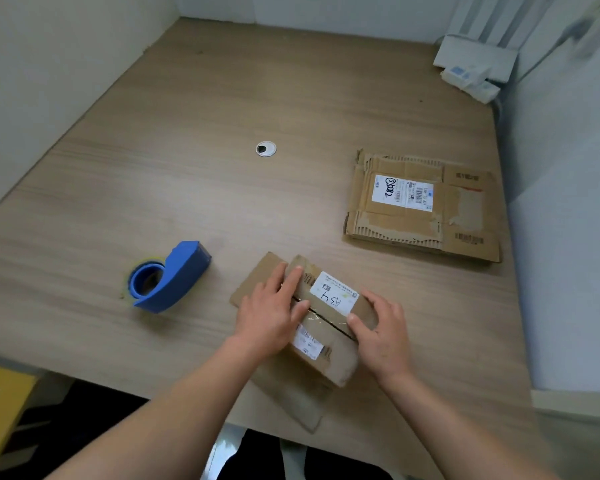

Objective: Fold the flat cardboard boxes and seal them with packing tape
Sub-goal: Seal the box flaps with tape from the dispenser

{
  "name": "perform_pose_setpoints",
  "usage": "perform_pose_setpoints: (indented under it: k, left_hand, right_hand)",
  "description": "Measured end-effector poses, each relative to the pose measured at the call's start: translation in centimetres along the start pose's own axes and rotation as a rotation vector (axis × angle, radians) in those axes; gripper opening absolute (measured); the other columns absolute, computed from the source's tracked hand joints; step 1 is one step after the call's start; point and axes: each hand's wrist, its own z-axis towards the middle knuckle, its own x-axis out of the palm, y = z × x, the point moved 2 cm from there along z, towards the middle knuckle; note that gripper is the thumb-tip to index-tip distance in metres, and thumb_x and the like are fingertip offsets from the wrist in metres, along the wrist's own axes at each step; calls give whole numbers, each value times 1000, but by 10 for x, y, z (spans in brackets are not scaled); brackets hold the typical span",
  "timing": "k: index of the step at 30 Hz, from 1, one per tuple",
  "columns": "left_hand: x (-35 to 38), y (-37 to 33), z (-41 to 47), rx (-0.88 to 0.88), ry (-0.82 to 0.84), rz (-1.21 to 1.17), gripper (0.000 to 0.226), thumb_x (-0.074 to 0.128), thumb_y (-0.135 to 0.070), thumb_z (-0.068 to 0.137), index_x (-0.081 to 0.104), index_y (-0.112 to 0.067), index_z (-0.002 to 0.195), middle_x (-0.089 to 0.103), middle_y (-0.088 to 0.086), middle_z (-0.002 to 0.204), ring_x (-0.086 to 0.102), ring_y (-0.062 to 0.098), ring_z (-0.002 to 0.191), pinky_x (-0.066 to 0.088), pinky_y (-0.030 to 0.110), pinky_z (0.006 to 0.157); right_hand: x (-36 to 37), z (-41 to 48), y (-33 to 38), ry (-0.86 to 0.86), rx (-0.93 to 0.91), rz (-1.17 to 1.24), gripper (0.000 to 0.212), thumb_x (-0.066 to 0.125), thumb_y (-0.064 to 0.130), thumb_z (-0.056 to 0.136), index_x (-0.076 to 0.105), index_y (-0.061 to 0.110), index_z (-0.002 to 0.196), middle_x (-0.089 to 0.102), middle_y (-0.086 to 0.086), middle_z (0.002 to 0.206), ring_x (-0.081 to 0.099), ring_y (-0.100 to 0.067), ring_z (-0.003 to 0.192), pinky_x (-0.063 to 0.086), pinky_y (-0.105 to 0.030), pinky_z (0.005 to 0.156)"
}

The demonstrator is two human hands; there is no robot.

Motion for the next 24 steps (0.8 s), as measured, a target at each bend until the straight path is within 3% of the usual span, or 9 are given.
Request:
perform_pose_setpoints:
  k: [4,7,8,10,13,17,20,22,24]
  left_hand:
    - [-17,-12,20,-143,-95,0,66,41,-58,97,9,-42,153,-8,-6,165,7,34,148,30,58,110]
    - [-9,-23,3,-229,-149,-212,77,46,-57,96,6,-31,157,-15,-1,165,1,32,151,24,52,119]
    - [-2,-25,-6,-206,-128,-234,81,47,-58,96,4,-29,158,-18,-1,164,1,31,151,21,48,120]
    - [10,-23,-17,-159,-87,-237,85,48,-59,95,3,-24,159,-23,-3,163,1,28,152,17,42,121]
    - [18,-16,-19,-124,-88,-249,88,50,-57,95,4,-17,159,-25,-1,163,1,25,152,13,35,121]
    - [16,-12,-17,-62,-79,-258,84,49,-52,98,5,-14,159,-25,1,163,0,23,151,8,31,120]
    - [9,2,-19,13,-68,-328,74,51,-47,99,17,-18,158,-18,-5,164,0,20,153,12,35,123]
    - [-9,25,-25,-26,-216,-266,65,55,-44,97,31,-20,153,0,-1,167,7,20,153,23,42,121]
    - [-29,62,-32,-146,-411,-120,69,69,-41,89,42,-14,147,24,10,161,23,30,148,34,50,112]
  right_hand:
    - [2,-14,0,-9,223,57,17,77,29,82,64,24,93,66,3,96,63,-19,93,49,-35,84]
    - [0,-29,8,88,228,-167,33,64,45,92,53,19,73,61,5,75,58,-22,76,47,-38,73]
    - [-1,-30,9,95,185,-219,38,56,52,93,54,18,76,62,5,78,58,-23,79,48,-38,74]
    - [0,-28,14,98,91,-190,50,45,65,90,61,20,105,66,4,106,61,-22,100,49,-38,87]
    - [20,-24,21,219,7,-66,79,42,69,84,36,21,146,55,2,135,55,-20,119,45,-36,97]
    - [33,-24,18,213,2,-106,88,41,69,85,19,18,154,49,-7,145,54,-27,123,46,-40,98]
    - [29,-24,17,220,-10,-69,73,47,53,95,19,21,155,50,-2,144,53,-26,126,44,-36,99]
    - [22,-24,20,217,-32,-61,51,45,40,102,29,27,149,57,7,131,58,-24,119,43,-31,88]
    - [14,-20,18,196,-21,-101,48,42,41,103,33,26,149,55,7,139,53,-25,130,42,-33,96]
